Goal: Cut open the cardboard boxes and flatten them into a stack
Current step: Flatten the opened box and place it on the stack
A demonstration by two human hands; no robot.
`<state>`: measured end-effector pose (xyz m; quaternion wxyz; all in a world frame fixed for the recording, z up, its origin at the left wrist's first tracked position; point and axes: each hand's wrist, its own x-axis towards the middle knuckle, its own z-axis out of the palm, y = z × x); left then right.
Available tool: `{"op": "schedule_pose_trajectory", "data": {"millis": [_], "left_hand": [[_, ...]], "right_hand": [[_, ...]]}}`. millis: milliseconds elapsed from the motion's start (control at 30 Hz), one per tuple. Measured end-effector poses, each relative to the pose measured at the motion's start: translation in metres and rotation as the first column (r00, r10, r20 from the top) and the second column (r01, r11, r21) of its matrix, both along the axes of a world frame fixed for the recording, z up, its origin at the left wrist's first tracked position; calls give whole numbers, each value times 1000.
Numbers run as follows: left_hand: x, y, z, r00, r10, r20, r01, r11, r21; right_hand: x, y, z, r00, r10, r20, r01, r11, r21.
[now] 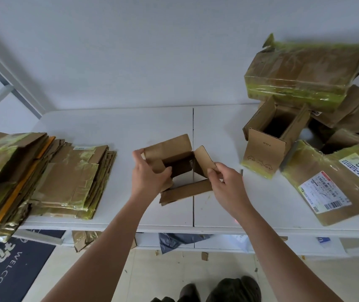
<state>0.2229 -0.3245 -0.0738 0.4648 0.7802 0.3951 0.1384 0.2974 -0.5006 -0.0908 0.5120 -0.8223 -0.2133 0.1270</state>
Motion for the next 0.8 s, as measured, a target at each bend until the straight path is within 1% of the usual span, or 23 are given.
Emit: {"op": "schedule_pose_trajectory", "data": {"millis": [67, 133, 200, 267, 300, 333, 400, 467, 500, 533, 567, 633, 733, 800], "left_hand": [[-2, 5, 4, 998, 10, 57, 0, 987, -164], [-10, 16, 8, 982, 16, 189, 52, 935, -351], [-24, 32, 11, 946, 57, 319, 119, 855, -505], [-39, 48, 10, 917, 109, 384, 169, 766, -621], [-47, 55, 7, 919, 120, 377, 174, 732, -659], [-56, 60, 4, 930, 123, 346, 167, 697, -697], [-74, 64, -9, 965, 120, 234, 110, 624, -773], [-89, 66, -25, 978, 149, 147, 45, 536, -843], [-94, 65, -32, 981, 155, 116, 21, 511, -859], [-97, 64, -39, 986, 146, 77, -10, 515, -857], [-97, 63, -46, 991, 131, 26, -51, 549, -834], [-91, 57, -57, 991, 117, -67, -128, 657, -742], [-73, 49, -68, 966, 145, -216, -238, 828, -508], [-62, 43, -71, 948, 124, -293, -221, 919, -326]], "right_hand": [[3, 0, 2, 1000, 21, -9, -21, 999, 25], [8, 0, 8, 999, 32, 19, -32, 999, 39], [14, 0, 16, 993, 45, 113, -49, 998, 30], [22, 1, 22, 966, 135, 220, -137, 991, -6], [25, 2, 22, 945, 218, 242, -207, 976, -70], [26, 4, 19, 920, 316, 231, -282, 945, -167], [29, 6, 4, 874, 470, 125, -404, 846, -348], [27, 6, -17, 823, 567, 38, -481, 732, -483], [24, 5, -27, 795, 607, 8, -505, 668, -547], [20, 5, -35, 772, 636, -21, -520, 611, -597], [17, 6, -42, 761, 648, -41, -524, 576, -627], [11, 9, -49, 767, 640, -46, -504, 558, -659], [8, 18, -39, 781, 617, -103, -506, 527, -683], [10, 24, -26, 781, 601, -170, -530, 494, -689]]}}
